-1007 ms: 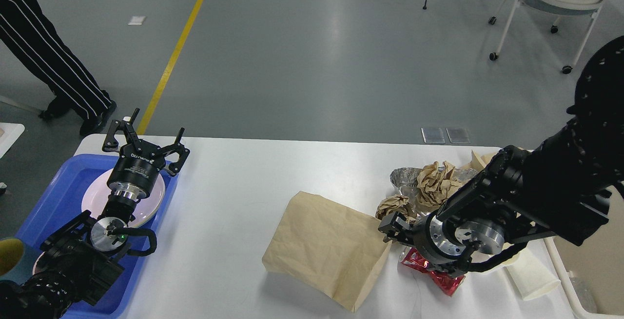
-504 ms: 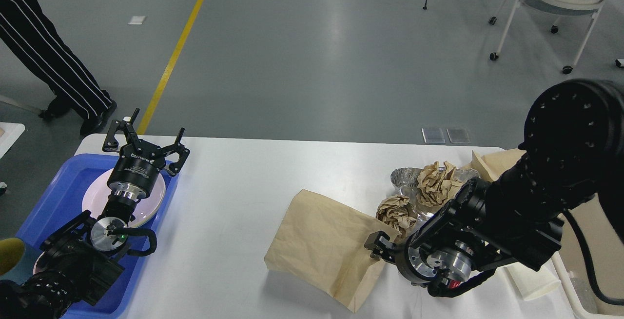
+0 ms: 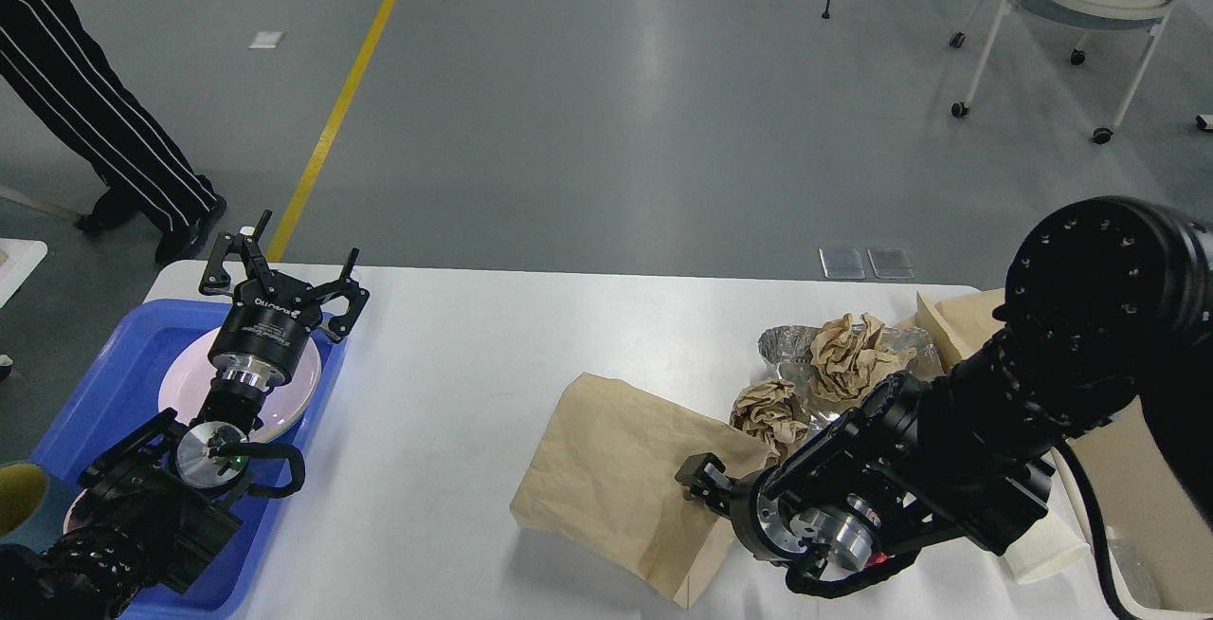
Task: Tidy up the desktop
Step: 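Lower the right gripper onto the brown paper bag and grasp it, then lift the paper bag and carry it into the white bin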
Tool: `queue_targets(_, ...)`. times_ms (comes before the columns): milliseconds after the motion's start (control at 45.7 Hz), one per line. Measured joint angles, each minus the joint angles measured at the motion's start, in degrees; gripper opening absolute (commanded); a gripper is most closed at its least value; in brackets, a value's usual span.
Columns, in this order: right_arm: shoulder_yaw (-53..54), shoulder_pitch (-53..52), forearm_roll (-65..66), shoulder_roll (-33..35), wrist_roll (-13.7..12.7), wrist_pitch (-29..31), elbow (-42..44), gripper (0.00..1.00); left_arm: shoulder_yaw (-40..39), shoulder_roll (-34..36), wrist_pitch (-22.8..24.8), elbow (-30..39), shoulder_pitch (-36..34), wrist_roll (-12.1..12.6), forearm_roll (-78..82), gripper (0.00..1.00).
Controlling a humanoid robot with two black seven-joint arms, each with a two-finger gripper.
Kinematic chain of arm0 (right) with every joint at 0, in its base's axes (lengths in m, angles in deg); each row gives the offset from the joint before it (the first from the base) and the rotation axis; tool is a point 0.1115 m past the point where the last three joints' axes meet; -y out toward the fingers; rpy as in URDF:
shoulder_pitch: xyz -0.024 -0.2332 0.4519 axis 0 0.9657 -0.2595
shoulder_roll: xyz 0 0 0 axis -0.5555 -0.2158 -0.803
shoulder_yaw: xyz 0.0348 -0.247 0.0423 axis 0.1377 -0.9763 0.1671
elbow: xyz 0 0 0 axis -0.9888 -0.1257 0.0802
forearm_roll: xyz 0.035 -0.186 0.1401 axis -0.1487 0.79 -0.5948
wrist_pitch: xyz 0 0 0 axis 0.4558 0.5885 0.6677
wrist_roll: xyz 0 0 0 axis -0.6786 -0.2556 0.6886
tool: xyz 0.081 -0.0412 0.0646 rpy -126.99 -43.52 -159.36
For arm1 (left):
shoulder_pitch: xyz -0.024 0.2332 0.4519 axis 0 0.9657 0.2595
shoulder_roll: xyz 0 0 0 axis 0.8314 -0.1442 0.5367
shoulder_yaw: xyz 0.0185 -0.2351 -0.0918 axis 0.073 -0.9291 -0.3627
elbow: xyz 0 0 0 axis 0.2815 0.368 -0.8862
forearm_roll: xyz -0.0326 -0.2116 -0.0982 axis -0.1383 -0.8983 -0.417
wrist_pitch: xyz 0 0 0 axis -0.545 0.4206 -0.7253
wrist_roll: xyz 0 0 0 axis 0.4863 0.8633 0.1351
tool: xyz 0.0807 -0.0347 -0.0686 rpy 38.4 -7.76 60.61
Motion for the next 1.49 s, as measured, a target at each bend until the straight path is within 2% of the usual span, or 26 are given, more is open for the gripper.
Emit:
queue_targets(197,1.22,2.56,0.06,-0.74,1.40,-3.03,2.06,0.36,0.00,0.00,0.00,0.00,-0.01,-0.04,-0.14,0.99)
queue_targets(241,1.32,2.82,0.07,-1.02,1.48,-3.56,2.19,0.22,0.00,0.00,0.00,0.00,-0.02,-0.04,-0.16,0.99)
queue_targets(285,1.35,2.93,0.08,-1.18,1.52,-3.86,2.20,0.00,0.00,0.00,-0.03,0.00,-0.02,-0.04,-0.17,0.99)
queue_targets(832,1.38,1.80,0.96,-1.39,1.73,-4.44,-0.51,0.00,0.00,0.00,-0.04,0.00,-0.02,0.04,-0.17,0.99)
queue_targets(1292,1.05,-13.03,1.14,0.66,3.34,-2.89,-10.86,0.00,0.00,0.00,0.00,0.00,-0.03,0.06,-0.17,0.99)
queue_targets(1380,0.73,-17.14,1.14,2.43,3.34,-0.17,-12.99,0.00,0.00,0.00,0.00,0.00,-0.03,0.06,-0.17,0.99)
queue_targets(1489,-0.50,-24.82,1.15,5.93,3.34,11.20,-13.77,0.00,0.00,0.00,0.00,0.00,-0.03,0.06,-0.17,0.99)
